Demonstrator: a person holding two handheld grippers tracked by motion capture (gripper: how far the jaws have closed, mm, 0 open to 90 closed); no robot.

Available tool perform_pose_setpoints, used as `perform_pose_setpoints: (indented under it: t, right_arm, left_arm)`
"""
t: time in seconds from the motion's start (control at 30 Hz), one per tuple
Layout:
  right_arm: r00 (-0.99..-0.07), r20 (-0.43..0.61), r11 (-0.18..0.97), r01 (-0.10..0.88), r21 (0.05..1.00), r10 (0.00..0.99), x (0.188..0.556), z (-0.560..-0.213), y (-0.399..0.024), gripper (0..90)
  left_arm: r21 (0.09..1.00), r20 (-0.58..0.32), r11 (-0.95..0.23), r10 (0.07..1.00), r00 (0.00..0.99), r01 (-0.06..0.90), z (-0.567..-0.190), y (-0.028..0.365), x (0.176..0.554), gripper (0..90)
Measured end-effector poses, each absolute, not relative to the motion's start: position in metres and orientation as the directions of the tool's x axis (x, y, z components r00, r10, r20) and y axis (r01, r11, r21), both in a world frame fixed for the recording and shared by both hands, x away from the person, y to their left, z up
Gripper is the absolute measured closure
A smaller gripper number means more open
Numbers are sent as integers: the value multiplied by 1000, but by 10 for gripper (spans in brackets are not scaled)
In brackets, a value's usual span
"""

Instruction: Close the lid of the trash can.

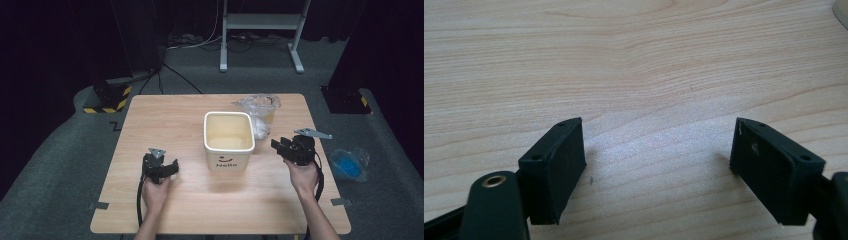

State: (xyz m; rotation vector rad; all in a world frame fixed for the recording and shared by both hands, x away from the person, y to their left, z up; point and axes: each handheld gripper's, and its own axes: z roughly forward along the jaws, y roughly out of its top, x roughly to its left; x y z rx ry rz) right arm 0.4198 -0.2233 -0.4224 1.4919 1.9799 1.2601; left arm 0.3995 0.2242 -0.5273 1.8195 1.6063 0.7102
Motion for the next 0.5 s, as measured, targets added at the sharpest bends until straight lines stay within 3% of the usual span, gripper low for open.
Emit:
perform_pose_setpoints:
  t: [0.5]
  right_arm:
    - [-384, 220, 50, 582, 812, 897, 419, -434, -225, 550]
  left_arm:
    - [738, 2, -84, 992, 123, 670, -527, 224, 400, 219]
